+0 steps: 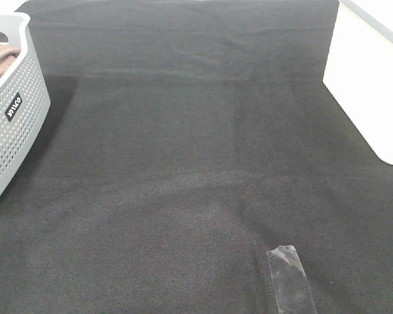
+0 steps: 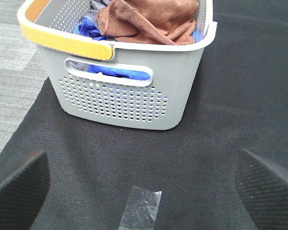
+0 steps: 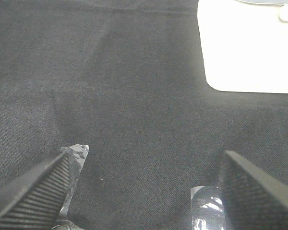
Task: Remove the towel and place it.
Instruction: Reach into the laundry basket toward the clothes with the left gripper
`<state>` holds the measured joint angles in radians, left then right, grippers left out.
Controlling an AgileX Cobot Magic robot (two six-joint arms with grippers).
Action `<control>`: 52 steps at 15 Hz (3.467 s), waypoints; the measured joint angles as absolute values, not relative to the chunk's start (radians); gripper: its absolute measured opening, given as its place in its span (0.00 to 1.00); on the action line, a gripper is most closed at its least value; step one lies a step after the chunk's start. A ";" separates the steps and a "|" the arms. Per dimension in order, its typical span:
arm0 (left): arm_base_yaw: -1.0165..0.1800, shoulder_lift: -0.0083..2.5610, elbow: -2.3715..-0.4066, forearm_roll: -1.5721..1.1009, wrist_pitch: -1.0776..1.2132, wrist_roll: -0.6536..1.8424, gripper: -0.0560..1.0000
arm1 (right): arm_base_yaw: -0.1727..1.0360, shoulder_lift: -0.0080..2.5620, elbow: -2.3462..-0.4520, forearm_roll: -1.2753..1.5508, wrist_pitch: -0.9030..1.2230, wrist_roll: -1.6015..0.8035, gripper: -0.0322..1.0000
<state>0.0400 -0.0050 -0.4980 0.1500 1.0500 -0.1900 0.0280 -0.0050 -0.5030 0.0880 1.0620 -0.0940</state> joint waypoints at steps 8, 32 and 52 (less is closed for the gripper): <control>0.040 -0.005 -0.498 0.062 1.050 0.000 0.99 | 0.028 -0.005 -0.503 0.088 1.062 -0.094 0.78; 0.040 0.354 -0.772 0.042 1.186 0.630 0.99 | 0.028 -0.005 -0.503 0.088 1.062 -0.094 0.78; 0.134 1.948 -1.766 0.304 1.114 1.244 0.98 | 0.028 -0.005 -0.503 0.088 1.062 -0.094 0.78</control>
